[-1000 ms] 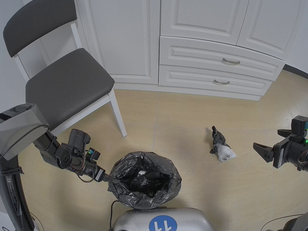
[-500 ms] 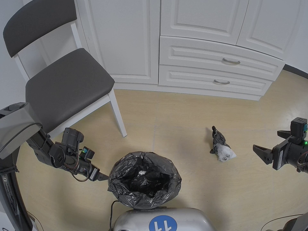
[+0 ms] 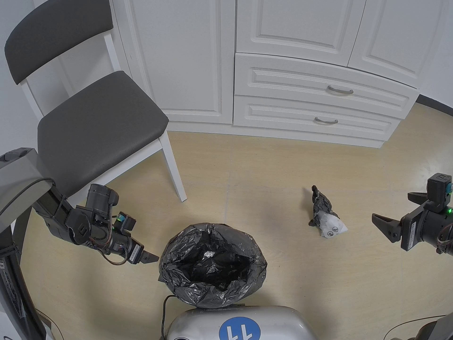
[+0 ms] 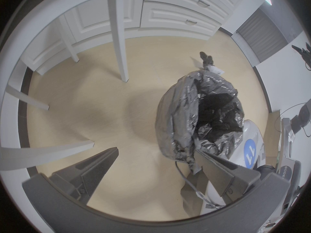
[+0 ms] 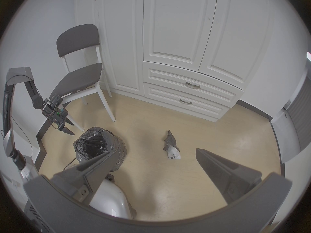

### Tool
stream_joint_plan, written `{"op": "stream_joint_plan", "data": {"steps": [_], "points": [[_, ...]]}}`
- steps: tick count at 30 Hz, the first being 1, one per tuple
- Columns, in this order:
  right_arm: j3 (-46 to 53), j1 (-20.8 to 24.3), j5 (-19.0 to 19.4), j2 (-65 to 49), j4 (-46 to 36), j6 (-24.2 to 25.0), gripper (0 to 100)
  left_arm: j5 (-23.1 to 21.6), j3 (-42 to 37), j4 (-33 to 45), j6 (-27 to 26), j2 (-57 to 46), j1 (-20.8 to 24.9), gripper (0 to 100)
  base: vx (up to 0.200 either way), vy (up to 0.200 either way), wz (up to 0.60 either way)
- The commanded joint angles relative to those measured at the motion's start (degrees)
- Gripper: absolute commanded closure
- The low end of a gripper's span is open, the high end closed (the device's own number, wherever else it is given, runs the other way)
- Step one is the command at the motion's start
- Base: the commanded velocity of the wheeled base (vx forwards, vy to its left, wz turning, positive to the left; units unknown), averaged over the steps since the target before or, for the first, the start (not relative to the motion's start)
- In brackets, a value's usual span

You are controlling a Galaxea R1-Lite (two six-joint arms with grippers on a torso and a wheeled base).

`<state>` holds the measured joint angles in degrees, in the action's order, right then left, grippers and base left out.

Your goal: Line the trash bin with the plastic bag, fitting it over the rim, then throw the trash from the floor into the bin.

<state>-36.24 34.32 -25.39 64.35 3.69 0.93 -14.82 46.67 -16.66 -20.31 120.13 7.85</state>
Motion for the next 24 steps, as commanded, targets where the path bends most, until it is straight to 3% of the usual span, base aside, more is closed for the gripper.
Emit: {"op": "stream_joint_plan", "data": {"steps": [1,11,24], "points": [[0.3,0.0,-0.1,0.8,0.3,0.0,0,-0.3,0.5,-0.6,0.6,-1.5,3.9,0,0.0,0.0,0.0],[0.4,0.0,-0.1,0.7,0.3,0.0,0,5.2,11.6,0.1,2.6,8.0,9.5,0,0.0,0.0,0.0],[0.5,0.0,0.2,1.1,0.3,0.0,0,5.2,24.6,10.9,0.9,15.3,10.8,0,0.0,0.0,0.0]]}}
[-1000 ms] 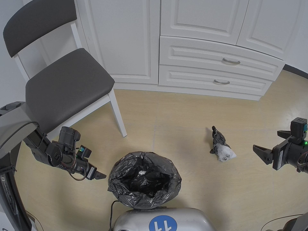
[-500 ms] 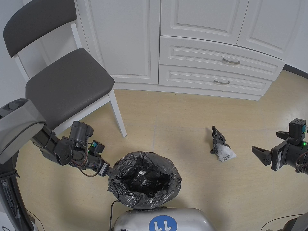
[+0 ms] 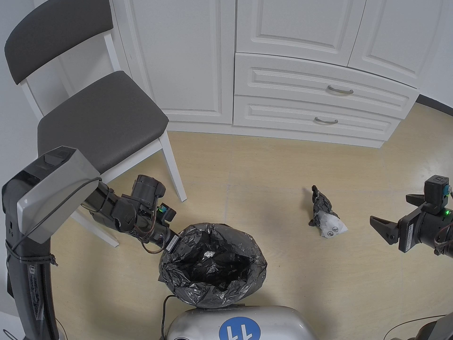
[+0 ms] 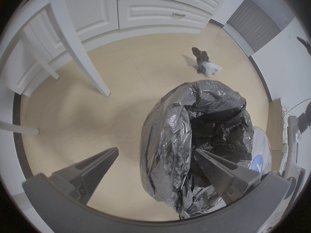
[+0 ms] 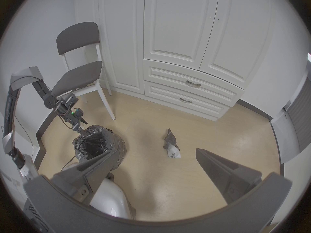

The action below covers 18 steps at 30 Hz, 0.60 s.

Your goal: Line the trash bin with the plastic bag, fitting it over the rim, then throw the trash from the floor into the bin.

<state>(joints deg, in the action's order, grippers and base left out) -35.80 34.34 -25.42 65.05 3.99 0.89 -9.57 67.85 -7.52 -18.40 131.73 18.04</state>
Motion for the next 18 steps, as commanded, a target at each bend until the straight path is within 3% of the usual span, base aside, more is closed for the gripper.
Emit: {"op": "stream_joint_plan", "data": {"steps": [1,6,12,18], "points": [[0.0,0.0,0.2,0.5,0.0,0.0,0,-0.1,3.7,1.9,-1.5,4.0,0.6,0,0.0,0.0,0.0],[0.0,-0.1,0.2,1.5,0.1,0.1,0,0.6,5.0,1.7,-2.0,5.6,0.9,0,0.0,0.0,0.0],[0.1,-0.2,0.2,2.2,0.1,0.1,0,5.6,4.9,1.8,-1.6,6.3,0.7,0,0.0,0.0,0.0],[0.3,-0.9,0.2,2.2,0.2,0.0,0,6.0,4.3,1.9,-1.5,5.9,-0.6,0,0.0,0.0,0.0]]}}
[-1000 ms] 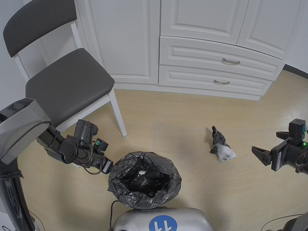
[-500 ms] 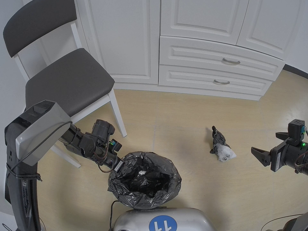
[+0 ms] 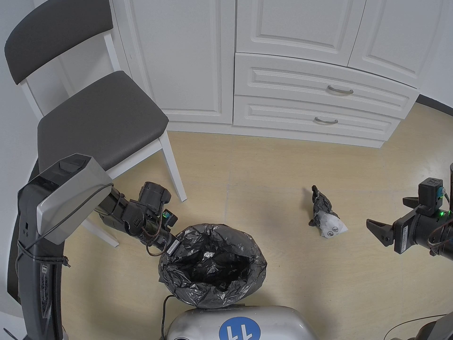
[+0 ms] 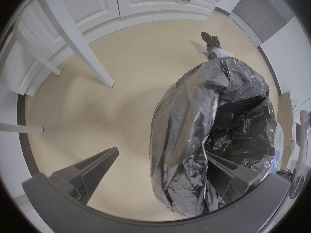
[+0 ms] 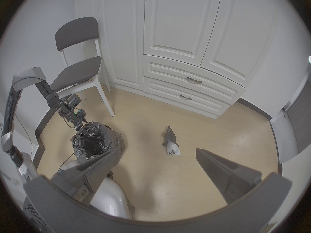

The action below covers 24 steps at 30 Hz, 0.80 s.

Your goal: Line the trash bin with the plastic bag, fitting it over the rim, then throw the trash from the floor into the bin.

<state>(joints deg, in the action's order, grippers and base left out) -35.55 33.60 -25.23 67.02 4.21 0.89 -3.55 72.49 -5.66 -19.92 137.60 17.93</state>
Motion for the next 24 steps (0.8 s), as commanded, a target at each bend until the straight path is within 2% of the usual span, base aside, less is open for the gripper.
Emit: {"op": "stream_joint_plan", "data": {"steps": [1,13,24], "points": [[0.0,-0.2,0.0,0.0,0.0,0.0,0,-0.1,-1.3,-0.3,0.1,-0.4,-0.6,0,0.0,0.0,0.0],[0.1,-1.0,0.0,-0.3,0.0,-0.4,0,-0.8,-3.7,-0.6,1.2,-4.1,-1.1,0,0.0,0.0,0.0],[0.2,-1.1,0.0,1.1,0.0,-0.8,0,-2.3,-4.0,-0.8,2.9,-5.6,3.0,0,0.0,0.0,0.0]]}}
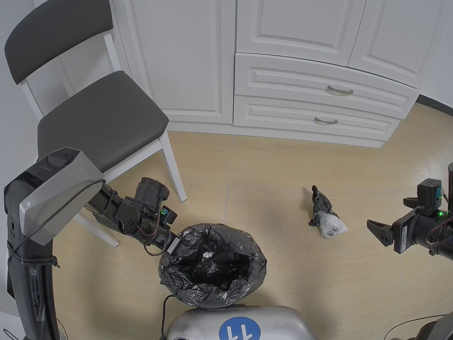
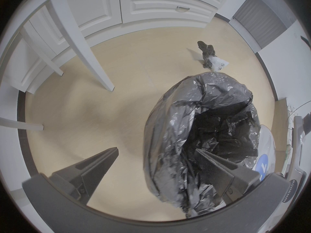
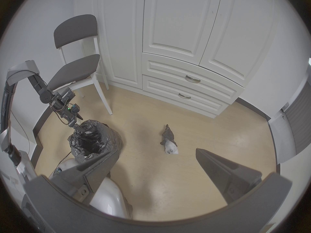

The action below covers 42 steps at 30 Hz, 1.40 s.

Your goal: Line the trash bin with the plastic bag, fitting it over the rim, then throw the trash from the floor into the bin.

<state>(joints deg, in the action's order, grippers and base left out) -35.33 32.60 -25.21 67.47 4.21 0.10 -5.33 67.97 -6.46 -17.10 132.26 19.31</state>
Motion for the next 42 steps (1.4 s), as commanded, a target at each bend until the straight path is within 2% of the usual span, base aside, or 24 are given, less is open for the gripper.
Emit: {"op": "stream_joint_plan", "data": {"steps": [1,8,14,18,21,23,26,35,42], "points": [[0.0,-0.3,0.0,0.6,0.0,0.0,0,-0.5,1.0,0.0,0.1,0.6,2.1,0,0.0,0.0,0.0],[0.3,-0.5,0.0,0.6,0.0,0.0,0,0.8,6.3,0.0,-0.1,7.1,2.5,0,0.0,0.0,0.0],[0.3,-1.0,0.0,0.5,0.0,0.0,0,5.4,12.2,0.0,0.2,10.9,2.4,0,0.0,0.0,0.0],[0.2,-1.3,0.0,0.6,0.1,0.0,0,5.7,13.0,-0.7,4.2,11.4,3.1,0,0.0,0.0,0.0],[0.2,-1.3,0.0,0.7,0.1,0.0,0,5.9,13.0,-4.2,9.9,11.5,4.2,0,0.0,0.0,0.0],[0.2,-1.3,0.0,0.9,0.1,0.0,0,8.1,13.0,-7.4,12.5,11.8,4.9,0,0.0,0.0,0.0],[0.2,-1.3,0.0,0.9,0.1,0.0,0,10.6,13.1,-10.1,13.1,12.6,4.9,0,0.0,0.0,0.0],[0.2,-1.3,0.0,0.9,0.1,0.0,0,11.5,12.3,-12.3,17.9,12.0,5.7,0,0.0,0.0,0.0],[0.3,-1.3,0.1,0.1,0.0,-0.1,0,11.1,3.7,-12.1,17.2,6.9,6.3,0,0.0,0.0,0.0]]}}
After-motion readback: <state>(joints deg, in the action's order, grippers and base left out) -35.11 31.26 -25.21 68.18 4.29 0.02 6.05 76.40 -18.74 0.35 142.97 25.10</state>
